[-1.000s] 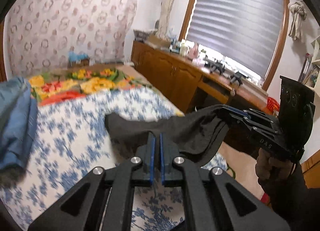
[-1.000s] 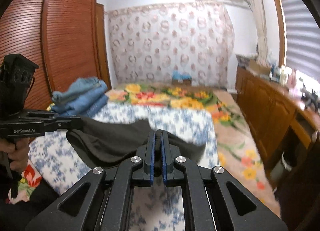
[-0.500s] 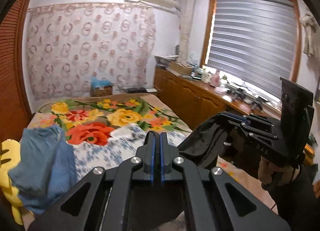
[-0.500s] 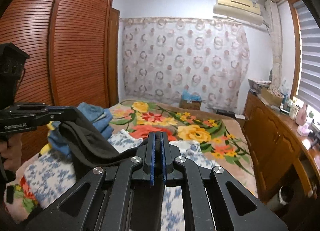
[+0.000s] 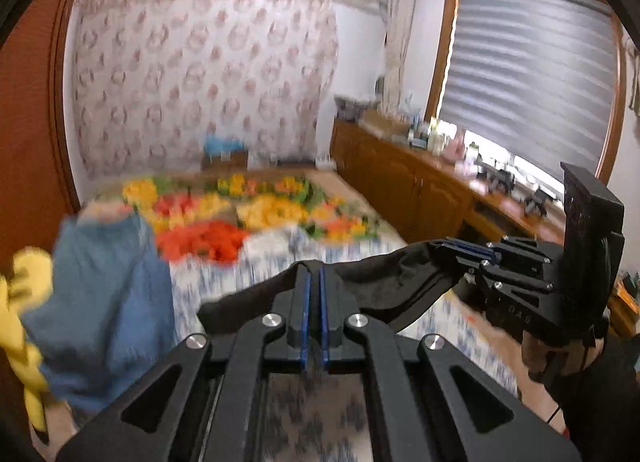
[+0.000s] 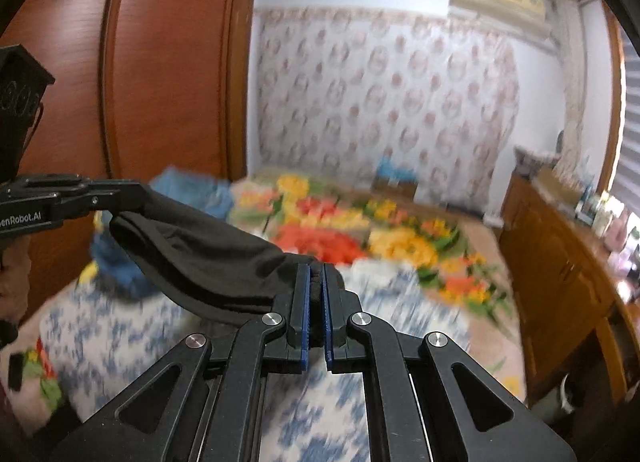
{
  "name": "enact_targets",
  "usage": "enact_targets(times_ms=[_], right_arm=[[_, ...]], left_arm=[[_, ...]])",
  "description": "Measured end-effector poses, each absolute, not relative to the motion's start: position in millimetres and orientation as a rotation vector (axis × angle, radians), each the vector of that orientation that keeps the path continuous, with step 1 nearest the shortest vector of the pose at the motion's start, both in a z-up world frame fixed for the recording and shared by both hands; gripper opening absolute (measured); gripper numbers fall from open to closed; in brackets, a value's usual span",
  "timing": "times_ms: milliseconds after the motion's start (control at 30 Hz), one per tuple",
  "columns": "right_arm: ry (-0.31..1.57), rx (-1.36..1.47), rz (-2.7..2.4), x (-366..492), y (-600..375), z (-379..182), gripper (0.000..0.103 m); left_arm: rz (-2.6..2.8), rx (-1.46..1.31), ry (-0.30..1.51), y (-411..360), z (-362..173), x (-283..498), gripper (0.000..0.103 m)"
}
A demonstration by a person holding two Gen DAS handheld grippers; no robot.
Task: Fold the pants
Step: 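Lift the held hem with both grippers and carry it toward the collar, then lower the hem onto the collar end with both grippers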
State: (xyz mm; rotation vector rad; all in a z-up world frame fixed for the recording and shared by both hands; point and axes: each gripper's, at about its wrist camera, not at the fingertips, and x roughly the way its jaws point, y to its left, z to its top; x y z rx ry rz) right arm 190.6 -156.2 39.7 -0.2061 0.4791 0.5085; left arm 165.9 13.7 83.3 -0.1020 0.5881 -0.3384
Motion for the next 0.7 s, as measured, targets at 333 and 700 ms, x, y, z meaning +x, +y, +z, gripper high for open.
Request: enact_targets(times_ms=[333, 700], right_arm=[[0.598, -0.235, 0.569, 163, -148, -29, 0.002], [0.633, -0.192, 0.609, 125, -156, -51, 0.002]], left_arm=[[-0.351, -0.108, 0.706, 8, 10, 126, 0.0], [-0.388, -0.076, 0.717, -2, -4, 82, 0.0]])
